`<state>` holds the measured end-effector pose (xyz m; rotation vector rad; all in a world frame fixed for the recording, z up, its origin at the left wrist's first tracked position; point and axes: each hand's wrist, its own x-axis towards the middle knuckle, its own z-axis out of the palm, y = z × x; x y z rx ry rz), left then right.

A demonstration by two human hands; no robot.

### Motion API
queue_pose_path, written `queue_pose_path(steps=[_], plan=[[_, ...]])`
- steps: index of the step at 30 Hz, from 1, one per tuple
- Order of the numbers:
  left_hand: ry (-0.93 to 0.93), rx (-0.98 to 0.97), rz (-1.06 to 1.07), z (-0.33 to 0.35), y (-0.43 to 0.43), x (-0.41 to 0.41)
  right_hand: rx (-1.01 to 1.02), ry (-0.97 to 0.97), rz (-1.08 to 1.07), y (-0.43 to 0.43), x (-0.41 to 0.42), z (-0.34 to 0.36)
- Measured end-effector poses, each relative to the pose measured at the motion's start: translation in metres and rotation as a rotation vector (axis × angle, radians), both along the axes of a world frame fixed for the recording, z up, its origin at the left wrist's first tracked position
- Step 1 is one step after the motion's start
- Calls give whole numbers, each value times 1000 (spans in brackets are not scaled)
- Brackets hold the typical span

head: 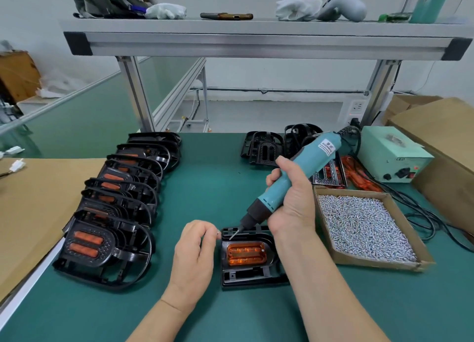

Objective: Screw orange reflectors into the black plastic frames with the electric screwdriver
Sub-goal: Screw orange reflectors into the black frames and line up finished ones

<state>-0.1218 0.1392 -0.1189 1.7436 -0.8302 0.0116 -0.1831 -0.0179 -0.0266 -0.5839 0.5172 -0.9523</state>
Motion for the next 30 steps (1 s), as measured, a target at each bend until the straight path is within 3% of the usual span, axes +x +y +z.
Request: queue_pose_path(steps=[14, 30], plan=[[169, -7, 3, -4, -1, 6, 7, 31, -151, 16, 16, -2], [229, -20, -25, -3, 0, 8, 21, 64, -179, 17, 20, -6]])
